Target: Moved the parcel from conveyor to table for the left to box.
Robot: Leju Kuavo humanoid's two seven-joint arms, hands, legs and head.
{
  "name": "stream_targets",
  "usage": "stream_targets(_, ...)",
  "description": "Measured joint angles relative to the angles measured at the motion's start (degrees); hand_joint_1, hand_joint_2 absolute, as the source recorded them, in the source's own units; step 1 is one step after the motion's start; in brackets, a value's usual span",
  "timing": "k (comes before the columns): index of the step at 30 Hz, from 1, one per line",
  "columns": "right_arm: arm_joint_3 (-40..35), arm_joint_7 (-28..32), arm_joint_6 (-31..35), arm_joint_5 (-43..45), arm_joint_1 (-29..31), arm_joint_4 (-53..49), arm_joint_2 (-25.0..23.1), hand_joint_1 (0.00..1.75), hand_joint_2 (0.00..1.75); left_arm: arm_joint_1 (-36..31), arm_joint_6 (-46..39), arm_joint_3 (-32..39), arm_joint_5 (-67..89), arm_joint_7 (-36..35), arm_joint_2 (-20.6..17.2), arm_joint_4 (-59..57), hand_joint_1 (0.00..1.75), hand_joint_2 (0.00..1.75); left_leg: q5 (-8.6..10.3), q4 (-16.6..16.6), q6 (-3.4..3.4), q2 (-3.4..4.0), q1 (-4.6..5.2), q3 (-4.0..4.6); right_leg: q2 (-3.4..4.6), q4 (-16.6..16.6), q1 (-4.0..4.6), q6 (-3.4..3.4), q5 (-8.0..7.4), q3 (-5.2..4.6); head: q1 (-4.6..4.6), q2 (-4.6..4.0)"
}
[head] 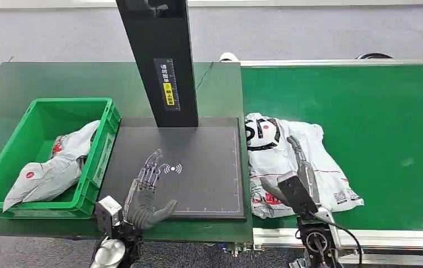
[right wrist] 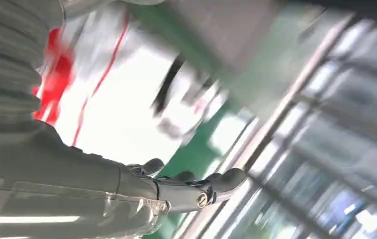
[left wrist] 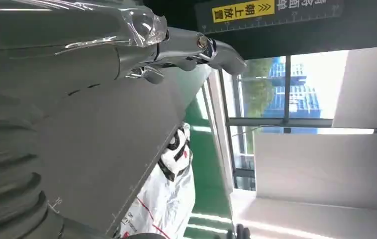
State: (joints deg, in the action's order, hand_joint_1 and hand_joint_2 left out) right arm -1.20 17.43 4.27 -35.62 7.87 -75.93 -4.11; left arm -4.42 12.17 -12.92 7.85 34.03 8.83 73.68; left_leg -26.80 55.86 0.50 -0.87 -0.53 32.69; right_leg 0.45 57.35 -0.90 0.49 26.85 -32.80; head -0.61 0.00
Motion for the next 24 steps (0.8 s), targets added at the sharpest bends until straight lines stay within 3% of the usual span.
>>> stream_targets(6, 5.21, -8.87, 2.97, -11.69, 5.15, 5.65, 4.34, 0.00, 1.75, 0.81, 0.31, 0.24, 0.11, -0.28, 0.02, 0.07, 0.00, 1.75, 0.00, 0.04, 0.00, -0.01, 0.02, -0.01, 0.00, -0.01, -0.03, 0.02, -0.02, -0.02, -0.02, 0.00)
stream_targets(10, 8.79, -22.86, 0.67, -19.42, 7.82, 14.30, 8.28, 0.00, 1.75, 0.88, 0.50, 0.17, 0.09, -1.77, 0.20, 0.04, 0.00, 1.75, 0.01, 0.04, -0.02, -0.21, 0.02, 0.08, -0.20, -0.01, -0.03, 0.03, -0.01, 0.02, 0.07, 0.00)
stream_targets(24, 11.45, -23.51, 0.67, -21.85, 9.69, 23.85, 10.79, 0.00, 1.75, 2.36, 0.33, 0.17, 0.02, -2.01, 0.22, 0.52, 0.00, 1.75, -0.01, 0.03, -0.02, -0.02, 0.01, 0.08, 0.01, -0.01, -0.01, 0.03, -0.03, -0.06, 0.04, 0.00)
